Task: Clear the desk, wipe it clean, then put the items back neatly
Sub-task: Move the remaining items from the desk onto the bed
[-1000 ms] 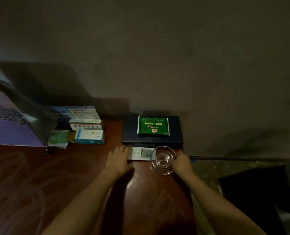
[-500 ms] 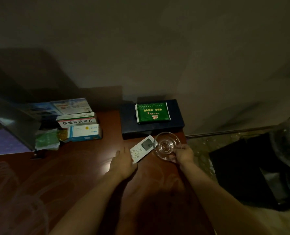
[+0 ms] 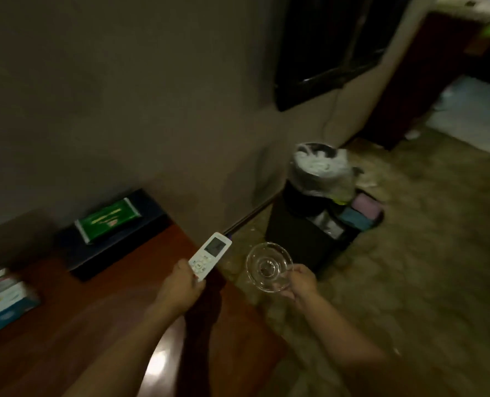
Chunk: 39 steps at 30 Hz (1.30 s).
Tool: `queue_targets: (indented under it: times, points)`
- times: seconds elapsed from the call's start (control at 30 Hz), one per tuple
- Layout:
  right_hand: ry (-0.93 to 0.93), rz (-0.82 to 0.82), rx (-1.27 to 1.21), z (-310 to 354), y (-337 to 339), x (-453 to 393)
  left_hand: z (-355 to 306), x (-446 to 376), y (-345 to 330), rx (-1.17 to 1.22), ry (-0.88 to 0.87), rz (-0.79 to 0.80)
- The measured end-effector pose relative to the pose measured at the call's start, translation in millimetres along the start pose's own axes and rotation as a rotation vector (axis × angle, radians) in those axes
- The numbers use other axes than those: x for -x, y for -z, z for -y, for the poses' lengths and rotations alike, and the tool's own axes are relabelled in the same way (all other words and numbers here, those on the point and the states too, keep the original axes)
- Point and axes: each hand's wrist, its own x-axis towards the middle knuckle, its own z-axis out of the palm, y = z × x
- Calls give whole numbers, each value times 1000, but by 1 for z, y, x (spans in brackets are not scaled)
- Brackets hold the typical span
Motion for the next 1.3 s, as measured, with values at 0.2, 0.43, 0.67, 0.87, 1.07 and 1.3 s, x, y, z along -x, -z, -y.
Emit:
queue_targets:
  times: [0.2,0.43,0.67,0.87,1.07,1.3]
  points:
    - [61,-291,-197,-36,223,38,-175,74,-102,-30,-280,168]
    - [89,-654,-444,-128,454,140,-347,219,-243,-121,-663,354]
    - [111,-1064,-708,-249,586,250,-451,366,-367,-204,-1104,606]
    - [1,-1347,-1004,-354,663,334,-492,498,-481,-326,-1357,851]
    - [-64,-1570,-1249,-457,722,402,-510,639,-586,-496,-1474,972]
    - [-228,-1794,-1542,-554,740,476,-487,774,-685,-738,-1574,1192]
